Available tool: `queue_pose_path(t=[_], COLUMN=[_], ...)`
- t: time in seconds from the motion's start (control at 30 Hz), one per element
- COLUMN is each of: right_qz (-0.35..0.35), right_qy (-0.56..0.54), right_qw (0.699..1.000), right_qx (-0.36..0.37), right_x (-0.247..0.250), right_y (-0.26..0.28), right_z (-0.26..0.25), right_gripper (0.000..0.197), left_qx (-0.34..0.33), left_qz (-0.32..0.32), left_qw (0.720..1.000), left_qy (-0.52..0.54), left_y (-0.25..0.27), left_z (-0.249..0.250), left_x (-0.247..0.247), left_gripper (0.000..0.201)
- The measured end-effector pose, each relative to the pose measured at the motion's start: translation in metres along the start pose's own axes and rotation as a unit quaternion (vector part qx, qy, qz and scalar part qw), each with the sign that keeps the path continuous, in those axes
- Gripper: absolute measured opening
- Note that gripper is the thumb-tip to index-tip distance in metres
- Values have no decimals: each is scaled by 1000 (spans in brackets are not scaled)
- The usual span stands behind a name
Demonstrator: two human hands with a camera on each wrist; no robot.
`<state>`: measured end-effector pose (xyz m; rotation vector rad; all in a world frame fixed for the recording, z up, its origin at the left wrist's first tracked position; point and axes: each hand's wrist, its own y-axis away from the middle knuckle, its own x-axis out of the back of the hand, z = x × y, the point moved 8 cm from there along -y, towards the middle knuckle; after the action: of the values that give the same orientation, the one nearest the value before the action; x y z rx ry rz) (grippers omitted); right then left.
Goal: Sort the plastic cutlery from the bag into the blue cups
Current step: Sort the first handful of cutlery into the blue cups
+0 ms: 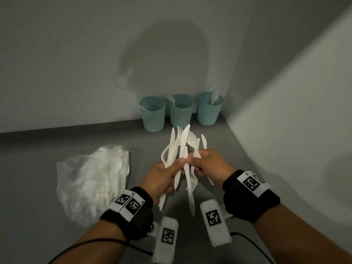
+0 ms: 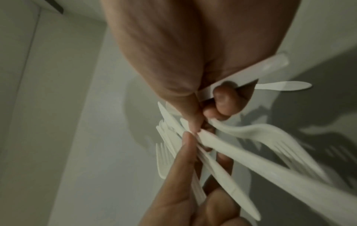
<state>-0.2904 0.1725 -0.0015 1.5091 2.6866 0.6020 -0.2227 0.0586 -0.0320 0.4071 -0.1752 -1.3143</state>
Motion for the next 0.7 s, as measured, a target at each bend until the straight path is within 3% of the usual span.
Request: queue_pose_path(t=[0.2, 0.37, 0.5, 0.57, 0.63, 0.7], right_qz=[112, 117, 148, 188, 177, 144], right_qy=[-41, 15, -7, 89, 245, 331], right_qw=[993, 993, 989, 978, 951, 927], right_qx=[-6, 5, -5, -25, -65, -102], right_x=[20, 23, 43, 68, 78, 74], right_y=[-13, -25, -36, -48, -58, -65], right_z=[-2, -12, -16, -12, -4, 10], right_gripper=[16, 33, 27, 30, 24, 19], left_qx=[-7, -36, -33, -28, -23, -15], left_qz=[5, -25, -9, 5, 7, 9], left_qw=[1000, 999, 999, 999, 998, 997], left_qy=[-11, -27, 18, 39, 61, 80], left_y=[3, -2, -8, -10, -9, -8], left_z=[-2, 5, 9, 8, 8, 7], left_x=[-7, -19, -11, 1, 10, 17], left_gripper=[27, 26, 16, 20, 21, 22])
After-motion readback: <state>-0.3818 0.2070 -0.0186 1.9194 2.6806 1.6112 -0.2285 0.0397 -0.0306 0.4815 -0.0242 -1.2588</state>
